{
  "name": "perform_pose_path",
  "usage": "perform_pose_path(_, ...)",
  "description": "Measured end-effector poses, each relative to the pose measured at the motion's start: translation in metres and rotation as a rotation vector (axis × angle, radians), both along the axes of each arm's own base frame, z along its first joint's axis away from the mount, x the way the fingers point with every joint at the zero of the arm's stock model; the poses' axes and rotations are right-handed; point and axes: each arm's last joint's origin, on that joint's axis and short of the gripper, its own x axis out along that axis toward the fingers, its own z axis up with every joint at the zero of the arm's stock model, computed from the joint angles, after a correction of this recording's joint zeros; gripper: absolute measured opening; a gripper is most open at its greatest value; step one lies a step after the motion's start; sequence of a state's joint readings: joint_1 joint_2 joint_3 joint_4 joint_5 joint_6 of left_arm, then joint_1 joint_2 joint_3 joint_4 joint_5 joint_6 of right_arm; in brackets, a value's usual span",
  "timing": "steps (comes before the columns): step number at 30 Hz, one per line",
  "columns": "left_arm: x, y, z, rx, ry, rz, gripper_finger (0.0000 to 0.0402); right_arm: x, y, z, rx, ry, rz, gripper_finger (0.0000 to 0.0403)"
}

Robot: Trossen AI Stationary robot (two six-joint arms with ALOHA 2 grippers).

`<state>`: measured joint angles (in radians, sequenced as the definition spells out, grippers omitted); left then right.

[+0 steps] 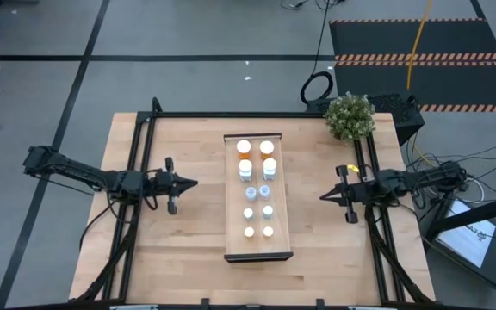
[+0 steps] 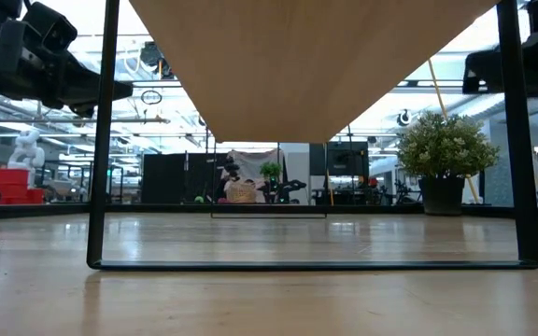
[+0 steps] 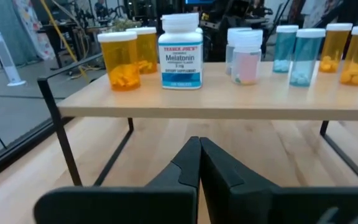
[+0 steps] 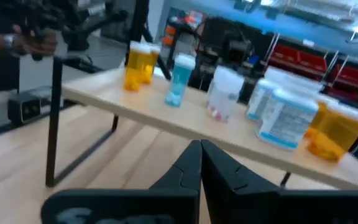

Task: Pick and place medicine bottles onto shelf by color
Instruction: Return to Home Position

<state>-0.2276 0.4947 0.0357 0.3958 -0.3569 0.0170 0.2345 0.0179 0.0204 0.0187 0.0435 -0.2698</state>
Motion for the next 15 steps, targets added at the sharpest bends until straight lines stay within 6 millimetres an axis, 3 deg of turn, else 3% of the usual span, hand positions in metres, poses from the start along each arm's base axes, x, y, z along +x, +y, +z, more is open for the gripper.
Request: perform_pose_path(15,-0.0001,0.0,-0.0016,0.0,0.016,-0.001,0.0004,-0.0006,0.0,0.0013,-0.026,-0.025,0.051,0.0)
